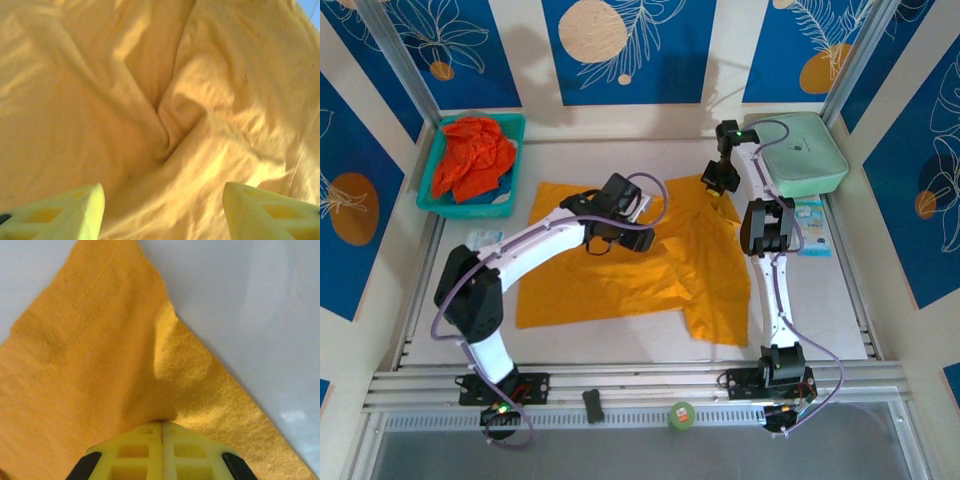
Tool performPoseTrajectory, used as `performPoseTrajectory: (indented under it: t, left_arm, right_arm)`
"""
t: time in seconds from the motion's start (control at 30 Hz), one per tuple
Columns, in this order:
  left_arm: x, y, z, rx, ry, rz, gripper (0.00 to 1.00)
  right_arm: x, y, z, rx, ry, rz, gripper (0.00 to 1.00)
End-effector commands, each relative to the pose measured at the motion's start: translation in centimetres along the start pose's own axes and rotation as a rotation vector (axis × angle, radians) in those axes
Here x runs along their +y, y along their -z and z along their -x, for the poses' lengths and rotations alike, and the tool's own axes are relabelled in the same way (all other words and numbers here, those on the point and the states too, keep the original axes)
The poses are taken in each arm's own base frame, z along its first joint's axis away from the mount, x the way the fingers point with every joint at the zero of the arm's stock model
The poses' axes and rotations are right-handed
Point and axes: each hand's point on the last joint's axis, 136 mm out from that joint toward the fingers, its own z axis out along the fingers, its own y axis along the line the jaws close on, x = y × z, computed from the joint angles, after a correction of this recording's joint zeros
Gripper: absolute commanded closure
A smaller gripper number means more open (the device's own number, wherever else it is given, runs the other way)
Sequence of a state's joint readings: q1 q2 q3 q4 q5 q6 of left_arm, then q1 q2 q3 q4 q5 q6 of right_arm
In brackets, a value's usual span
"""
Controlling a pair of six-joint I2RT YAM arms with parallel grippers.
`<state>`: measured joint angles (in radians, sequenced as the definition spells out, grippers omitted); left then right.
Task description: Fold and stack the t-shirts
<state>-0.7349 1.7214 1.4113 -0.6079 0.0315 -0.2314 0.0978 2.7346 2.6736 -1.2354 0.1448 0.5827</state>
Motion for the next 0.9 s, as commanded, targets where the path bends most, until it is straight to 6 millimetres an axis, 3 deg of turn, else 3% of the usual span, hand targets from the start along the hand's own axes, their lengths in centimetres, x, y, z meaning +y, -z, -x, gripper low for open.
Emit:
performPoseTrajectory:
  t: [0.0, 0.3, 0.53, 0.63, 0.73, 0.87]
  left_arm:
    - [1.1, 0.8, -2.1, 0.023, 0.035, 0.060, 0.35]
    - [3.5, 0.3, -5.9, 0.084, 0.097, 0.168, 0.34]
    - [3.6, -1.9, -3.7, 0.075, 0.101, 0.192, 0.34]
    - [3.7, -2.6, -1.8, 0.042, 0.105, 0.207, 0.33]
    - [3.6, -3.2, 0.6, 0.002, 0.092, 0.217, 0.30]
    - [3.6, -4.4, 4.9, -0.062, 0.060, 0.222, 0.28]
  right_arm:
    - [-1.0, -4.0, -1.6, 0.107, -0.018, -0.002, 1.00]
    - [4.8, -3.8, 2.6, -0.003, -0.042, 0.319, 1.00]
    - [7.7, -1.2, 5.5, -0.085, -0.056, 0.495, 1.00]
    - [8.7, 1.5, 6.0, -0.107, -0.034, 0.548, 1.00]
    - [9.3, 5.7, 5.9, -0.158, 0.017, 0.546, 1.00]
    - [7.8, 12.3, 5.2, -0.269, 0.050, 0.442, 1.00]
